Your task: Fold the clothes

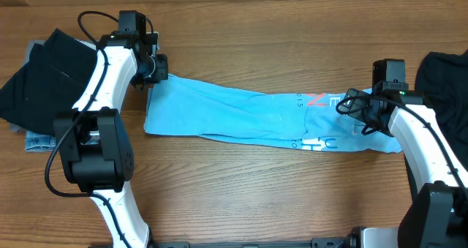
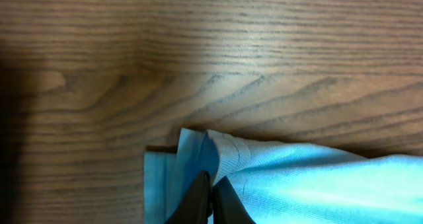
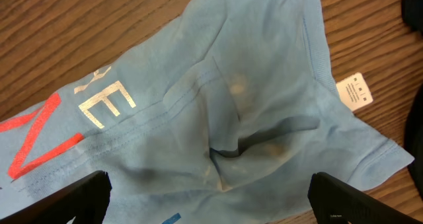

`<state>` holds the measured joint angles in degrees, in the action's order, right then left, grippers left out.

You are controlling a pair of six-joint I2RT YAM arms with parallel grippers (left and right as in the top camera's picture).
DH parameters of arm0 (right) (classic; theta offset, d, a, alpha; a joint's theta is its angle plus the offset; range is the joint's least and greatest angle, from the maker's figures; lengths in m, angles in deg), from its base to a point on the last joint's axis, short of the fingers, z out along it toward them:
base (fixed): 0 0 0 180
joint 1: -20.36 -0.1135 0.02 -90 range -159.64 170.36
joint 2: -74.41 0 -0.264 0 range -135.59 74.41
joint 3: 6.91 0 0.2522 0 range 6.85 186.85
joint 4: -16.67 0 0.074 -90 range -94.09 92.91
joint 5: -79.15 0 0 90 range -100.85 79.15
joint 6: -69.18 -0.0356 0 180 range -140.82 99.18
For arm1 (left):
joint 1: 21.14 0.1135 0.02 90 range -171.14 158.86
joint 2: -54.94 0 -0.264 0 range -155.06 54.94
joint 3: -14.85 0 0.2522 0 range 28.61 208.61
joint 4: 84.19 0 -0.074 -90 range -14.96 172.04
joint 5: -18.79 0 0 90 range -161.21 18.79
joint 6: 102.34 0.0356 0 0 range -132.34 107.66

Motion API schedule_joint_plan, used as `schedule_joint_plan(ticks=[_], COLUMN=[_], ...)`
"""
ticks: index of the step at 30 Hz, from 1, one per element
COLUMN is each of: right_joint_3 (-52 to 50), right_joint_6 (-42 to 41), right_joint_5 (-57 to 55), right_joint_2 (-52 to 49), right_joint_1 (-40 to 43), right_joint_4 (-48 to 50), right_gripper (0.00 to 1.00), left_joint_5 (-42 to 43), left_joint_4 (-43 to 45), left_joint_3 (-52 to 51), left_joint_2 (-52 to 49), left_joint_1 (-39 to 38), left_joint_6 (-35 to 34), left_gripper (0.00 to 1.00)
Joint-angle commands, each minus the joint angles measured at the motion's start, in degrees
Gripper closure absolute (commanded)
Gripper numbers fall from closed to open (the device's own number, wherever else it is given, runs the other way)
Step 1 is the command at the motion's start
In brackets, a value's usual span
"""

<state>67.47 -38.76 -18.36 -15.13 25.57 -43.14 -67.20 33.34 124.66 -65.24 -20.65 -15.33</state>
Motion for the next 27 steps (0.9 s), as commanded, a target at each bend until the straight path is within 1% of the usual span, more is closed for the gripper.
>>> schedule_joint_plan(ticks=[1, 6, 11, 12, 13, 14, 17, 18, 20, 22, 23, 24, 25, 27], right_joint_3=[-0.02, -0.02, -0.02, -0.02, -0.02, -0.02, -0.02, -0.02, -0.02, -0.02, -0.02, -0.02, -0.02, -0.02], right_joint_6=[0.22, 0.22, 0.22, 0.22, 0.22, 0.22, 0.22, 0.22, 0.22, 0.22, 0.22, 0.22, 0.22, 0.22], right_joint_5=[-0.39, -0.39, -0.39, -0.39, -0.39, -0.39, -0.39, -0.39, -0.39, -0.39, -0.39, -0.39, -0.39, -0.39], right_joint_2=[0.15, 0.15, 0.15, 0.15, 0.15, 0.15, 0.15, 0.15, 0.15, 0.15, 0.15, 0.15, 0.15, 0.15], right_joint_1=[0.17, 0.17, 0.17, 0.17, 0.17, 0.17, 0.17, 0.17, 0.17, 0.17, 0.17, 0.17, 0.17, 0.17], right_joint_4=[0.31, 0.31, 0.31, 0.31, 0.31, 0.31, 0.31, 0.31, 0.31, 0.31, 0.31, 0.31, 0.31, 0.31], right_gripper=[0.00, 0.00, 0.00, 0.00, 0.00, 0.00, 0.00, 0.00, 0.00, 0.00, 0.00, 0.00, 0.00, 0.00], left_joint_5=[-2.67, -2.95, -2.95, -2.95, -2.95, -2.95, -2.99, -3.02, -2.99, -2.82, -1.99, -0.96, 1.66, 5.68], left_joint_4=[1.44, 1.51, 1.46, 1.38, 1.33, 1.33, 1.53, 1.73, 2.43, 1.86, 1.03, 0.46, -0.72, -2.97], left_joint_3=[1.51, 1.51, 1.51, 1.51, 1.51, 1.51, 1.51, 1.51, 1.75, 2.84, 3.63, 4.17, 4.98, 5.49], left_joint_2=[-0.76, -0.79, -0.79, -0.79, -0.79, -0.79, -0.79, -0.79, -0.74, -0.61, -0.35, -0.17, 0.22, 0.85], left_joint_1=[0.24, 0.24, 0.24, 0.24, 0.24, 0.24, 0.24, 0.24, 0.26, 0.24, 0.24, 0.24, 0.24, 0.24], left_joint_6=[0.04, 0.04, 0.02, 0.02, 0.04, 0.04, 0.04, 0.02, -0.76, -4.00, -6.67, -8.35, -10.32, -11.15], left_gripper=[0.96, 0.95, 0.89, 0.87, 0.83, 0.75, 0.61, 0.54, 0.50, 0.51, 0.56, 0.62, 0.74, 0.86])
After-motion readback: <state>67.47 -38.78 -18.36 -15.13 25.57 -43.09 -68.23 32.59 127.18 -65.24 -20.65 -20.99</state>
